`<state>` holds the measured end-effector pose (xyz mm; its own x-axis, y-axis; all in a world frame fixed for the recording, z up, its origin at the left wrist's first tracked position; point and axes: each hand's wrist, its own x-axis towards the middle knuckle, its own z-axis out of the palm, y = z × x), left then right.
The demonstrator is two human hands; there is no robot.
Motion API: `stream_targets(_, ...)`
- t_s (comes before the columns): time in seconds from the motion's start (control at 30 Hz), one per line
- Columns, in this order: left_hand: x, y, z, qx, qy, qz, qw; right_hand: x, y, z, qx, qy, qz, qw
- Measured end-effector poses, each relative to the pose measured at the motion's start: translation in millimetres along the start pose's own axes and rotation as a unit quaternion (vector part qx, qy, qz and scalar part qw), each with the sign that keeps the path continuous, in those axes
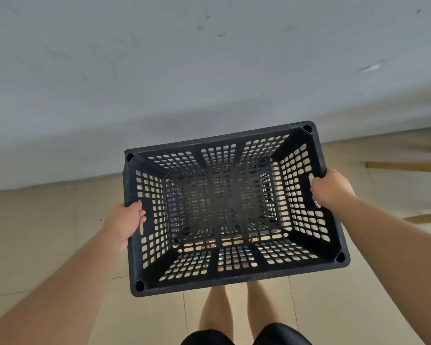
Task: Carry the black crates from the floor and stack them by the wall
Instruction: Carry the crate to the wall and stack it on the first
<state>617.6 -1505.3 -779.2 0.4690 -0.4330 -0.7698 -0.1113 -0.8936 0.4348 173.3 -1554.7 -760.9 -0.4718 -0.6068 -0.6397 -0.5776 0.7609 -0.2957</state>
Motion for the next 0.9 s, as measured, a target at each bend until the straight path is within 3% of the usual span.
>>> stream_targets(0.47,90.1,-10.0,56.5,0.03,0.031,-0.004,0.999,85.8,5.6,72.0,-0.001,-0.004,0.026,1.0)
stream_targets(0.67,88.7,-11.3,66.5,0.043,0.011,-0.044,0.998,87.1,6.5,74.3,-0.003,-0.009,0.03,0.999)
stream_targets(0.9,91.7,-13.0,61.1,0.093,0.032,-0.026,0.995,91.2,7.8,68.1,-0.008,-0.036,0.056,0.998)
